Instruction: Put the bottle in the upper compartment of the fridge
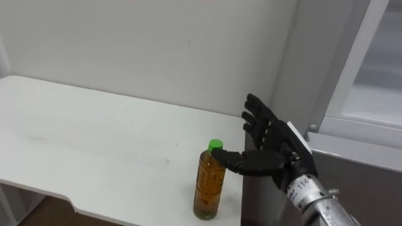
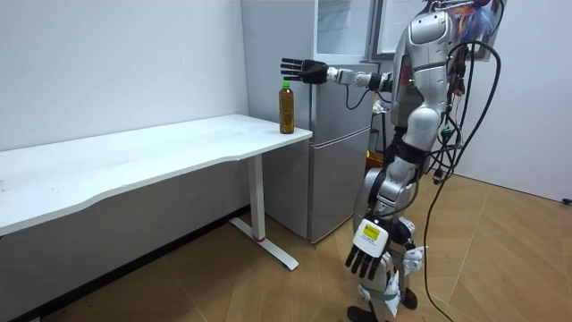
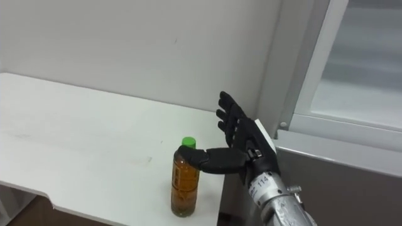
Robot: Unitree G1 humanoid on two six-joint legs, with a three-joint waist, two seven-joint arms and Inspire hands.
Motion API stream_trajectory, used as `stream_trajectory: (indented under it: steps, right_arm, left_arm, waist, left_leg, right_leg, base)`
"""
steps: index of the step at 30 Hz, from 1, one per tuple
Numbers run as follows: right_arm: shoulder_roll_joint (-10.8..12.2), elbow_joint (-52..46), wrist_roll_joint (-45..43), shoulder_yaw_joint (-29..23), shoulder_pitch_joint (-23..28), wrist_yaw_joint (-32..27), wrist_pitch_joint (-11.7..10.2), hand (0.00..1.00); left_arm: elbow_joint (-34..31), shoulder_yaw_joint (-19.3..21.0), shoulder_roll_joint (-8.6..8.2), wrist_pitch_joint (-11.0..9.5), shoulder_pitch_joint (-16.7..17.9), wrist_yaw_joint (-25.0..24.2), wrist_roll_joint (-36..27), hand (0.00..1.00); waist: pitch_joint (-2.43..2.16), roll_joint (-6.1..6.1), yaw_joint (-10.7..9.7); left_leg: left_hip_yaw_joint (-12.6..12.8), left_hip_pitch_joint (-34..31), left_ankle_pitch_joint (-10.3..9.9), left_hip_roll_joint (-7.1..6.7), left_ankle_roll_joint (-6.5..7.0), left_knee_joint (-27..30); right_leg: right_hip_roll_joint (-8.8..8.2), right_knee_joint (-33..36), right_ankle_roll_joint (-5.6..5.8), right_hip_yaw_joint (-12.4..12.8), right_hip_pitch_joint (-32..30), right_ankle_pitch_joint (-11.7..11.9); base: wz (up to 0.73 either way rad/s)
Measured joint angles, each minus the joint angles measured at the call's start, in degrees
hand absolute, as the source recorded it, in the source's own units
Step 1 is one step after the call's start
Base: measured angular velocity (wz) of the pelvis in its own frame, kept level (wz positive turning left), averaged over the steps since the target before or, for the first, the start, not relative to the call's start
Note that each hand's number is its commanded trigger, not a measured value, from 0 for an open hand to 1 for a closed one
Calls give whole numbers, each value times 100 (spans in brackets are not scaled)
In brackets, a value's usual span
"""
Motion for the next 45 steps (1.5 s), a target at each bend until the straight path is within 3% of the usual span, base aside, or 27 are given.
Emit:
stream_trajectory:
  steps: [18,24,31,41,45]
  right_arm:
    - [-94,1050,152,-47,-214,-114,-1,0]
    - [-122,1209,226,-20,-243,-254,3,0]
    - [-123,1451,233,155,-312,-377,3,0]
    - [-124,1783,359,164,-323,-491,3,0]
    - [-129,2169,753,266,-463,-536,56,0]
  left_arm:
    - [-145,2,50,125,14,-26,1,0]
    - [-142,2,76,161,2,-52,-13,0]
    - [-67,2,170,152,-58,-51,-47,0]
    - [-36,2,169,166,-76,-72,-55,0]
    - [-65,-1,162,280,-74,-75,-60,0]
  waist:
    - [-1,5,279]
    - [-19,-58,341]
    - [-1,-148,337]
    - [3,-164,429]
    - [3,-165,495]
  left_leg:
    - [-163,-214,61,-84,47,54]
    - [-185,-276,100,-87,40,61]
    - [-232,-372,114,-87,30,103]
    - [-314,-552,145,-90,14,128]
    - [-316,-592,158,-90,11,123]
  right_leg:
    - [-80,5,11,-243,-133,-6]
    - [-81,4,14,-270,-195,-8]
    - [-81,2,14,-393,-213,-8]
    - [-73,3,13,-416,-344,-7]
    - [-73,4,13,-416,-389,-7]
  base:
    - [4]
    - [2]
    - [5]
    - [2]
    - [0]
